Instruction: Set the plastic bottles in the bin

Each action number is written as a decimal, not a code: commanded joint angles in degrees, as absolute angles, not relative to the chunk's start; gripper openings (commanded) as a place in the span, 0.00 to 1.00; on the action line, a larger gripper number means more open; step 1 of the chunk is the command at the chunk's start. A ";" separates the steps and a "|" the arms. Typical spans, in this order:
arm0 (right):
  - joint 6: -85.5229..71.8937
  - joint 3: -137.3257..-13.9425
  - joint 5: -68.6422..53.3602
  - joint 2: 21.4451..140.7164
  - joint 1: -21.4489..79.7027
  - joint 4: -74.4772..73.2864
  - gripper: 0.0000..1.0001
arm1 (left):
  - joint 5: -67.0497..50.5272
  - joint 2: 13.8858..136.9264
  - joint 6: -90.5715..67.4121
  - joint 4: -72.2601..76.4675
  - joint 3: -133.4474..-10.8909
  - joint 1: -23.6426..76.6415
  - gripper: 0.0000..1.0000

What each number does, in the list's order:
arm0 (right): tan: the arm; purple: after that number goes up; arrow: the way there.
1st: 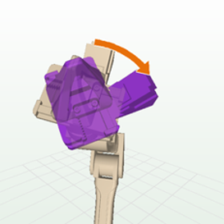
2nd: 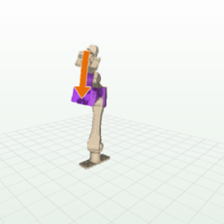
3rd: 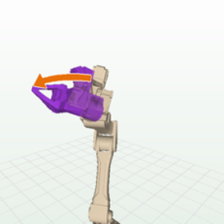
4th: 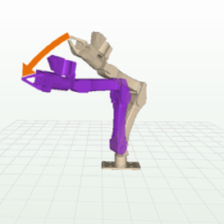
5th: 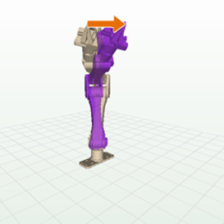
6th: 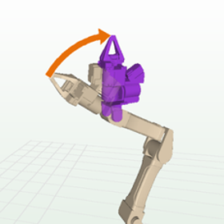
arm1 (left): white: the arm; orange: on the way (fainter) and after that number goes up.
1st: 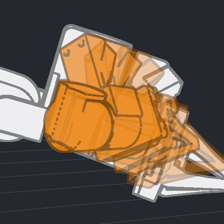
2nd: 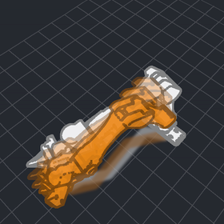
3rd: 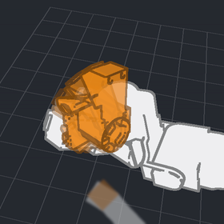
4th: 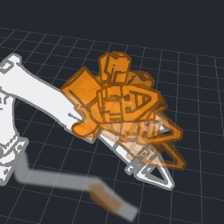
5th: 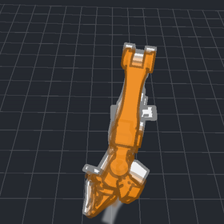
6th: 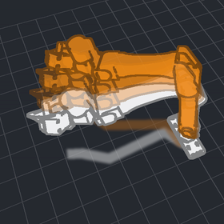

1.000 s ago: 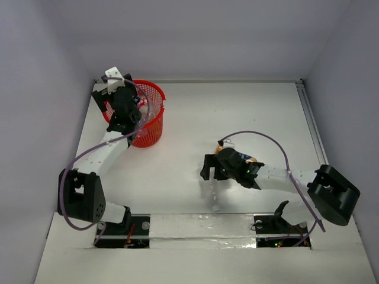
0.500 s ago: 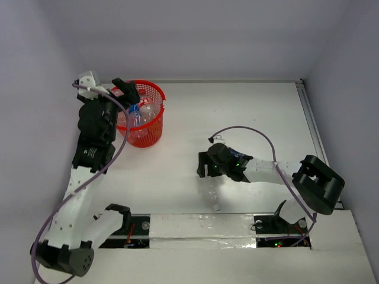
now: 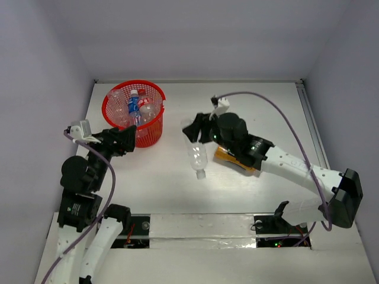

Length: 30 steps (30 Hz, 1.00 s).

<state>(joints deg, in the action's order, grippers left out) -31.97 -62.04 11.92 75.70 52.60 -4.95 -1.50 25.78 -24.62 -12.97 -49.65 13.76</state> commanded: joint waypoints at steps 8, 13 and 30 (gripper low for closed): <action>-25.31 -96.36 16.70 97.80 53.00 27.14 0.51 | -10.45 20.04 -31.20 -13.62 -53.88 13.62 0.65; -25.31 -114.05 18.28 115.20 53.00 32.25 0.51 | -12.39 17.67 -30.85 -15.20 -54.32 13.62 0.64; -7.57 -140.11 23.03 141.42 56.95 32.69 0.47 | -12.04 14.77 -29.36 -14.68 -49.57 13.62 0.65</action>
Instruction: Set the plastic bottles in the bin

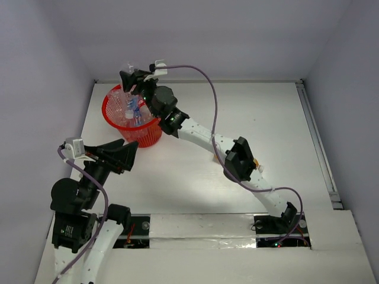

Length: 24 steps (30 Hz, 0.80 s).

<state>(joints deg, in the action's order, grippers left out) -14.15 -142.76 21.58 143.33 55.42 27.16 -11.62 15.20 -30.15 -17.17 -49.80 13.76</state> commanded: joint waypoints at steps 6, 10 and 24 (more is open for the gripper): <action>-0.71 -133.25 22.76 141.50 59.76 34.02 0.54 | -10.90 15.20 -29.35 -14.15 -49.13 13.62 0.65; -0.88 -131.31 22.41 141.77 60.82 33.84 0.67 | -10.64 15.82 -29.44 -14.24 -49.48 13.62 0.65; -3.60 -134.30 21.71 138.95 60.82 22.68 0.89 | -8.44 20.21 -27.42 -15.82 -53.79 13.62 0.71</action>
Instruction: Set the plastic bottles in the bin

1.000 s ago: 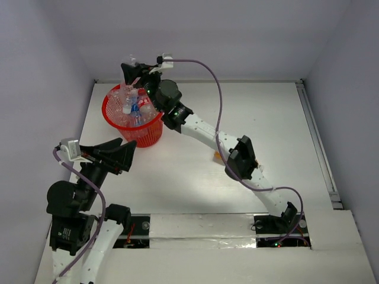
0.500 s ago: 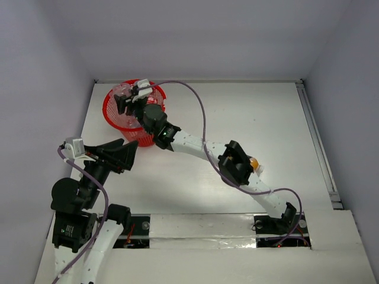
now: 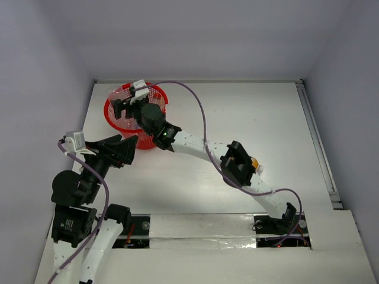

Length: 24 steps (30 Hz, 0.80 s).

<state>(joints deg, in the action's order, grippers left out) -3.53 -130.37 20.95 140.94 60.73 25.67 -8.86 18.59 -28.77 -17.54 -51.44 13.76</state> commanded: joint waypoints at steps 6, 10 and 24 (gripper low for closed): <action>-5.36 -128.50 21.71 133.87 60.82 25.04 1.00 | -7.21 22.23 -26.54 -16.79 -55.80 13.62 0.76; -6.24 -120.60 21.18 127.11 60.82 27.85 1.00 | -7.38 24.08 -25.93 -16.79 -57.74 13.62 0.76; -13.09 -70.87 31.72 80.89 54.59 36.15 0.00 | -20.32 37.43 -28.21 -1.76 -52.73 20.02 0.06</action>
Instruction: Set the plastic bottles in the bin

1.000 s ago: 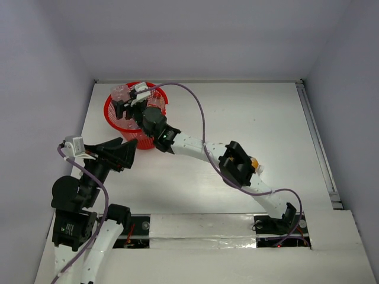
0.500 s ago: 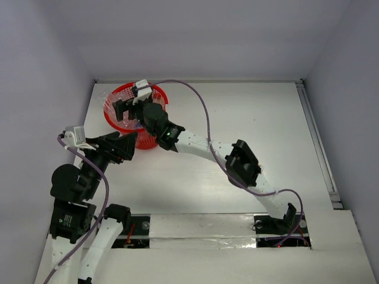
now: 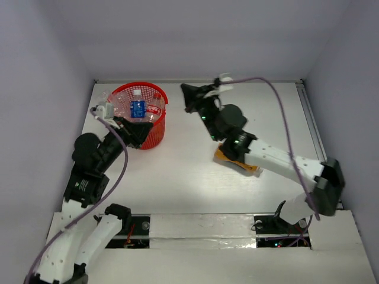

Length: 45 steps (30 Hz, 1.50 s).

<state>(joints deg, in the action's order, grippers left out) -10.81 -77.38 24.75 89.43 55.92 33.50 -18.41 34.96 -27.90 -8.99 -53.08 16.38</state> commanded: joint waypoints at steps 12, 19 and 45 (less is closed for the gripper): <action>-25.84 -47.37 34.36 37.31 50.98 2.42 0.08 | 7.48 72.64 -20.20 2.11 -61.15 53.87 0.27; -26.54 -48.34 35.95 25.33 50.98 -13.70 0.39 | 8.79 89.19 -26.20 3.43 -68.89 57.12 0.83; -26.63 -50.54 36.21 13.02 50.98 -22.50 0.70 | -11.07 125.22 24.96 -24.96 -106.78 63.11 0.99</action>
<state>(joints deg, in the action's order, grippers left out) -26.52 -47.92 35.22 16.05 50.96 -22.24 -7.73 123.66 22.31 -23.07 -103.02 63.20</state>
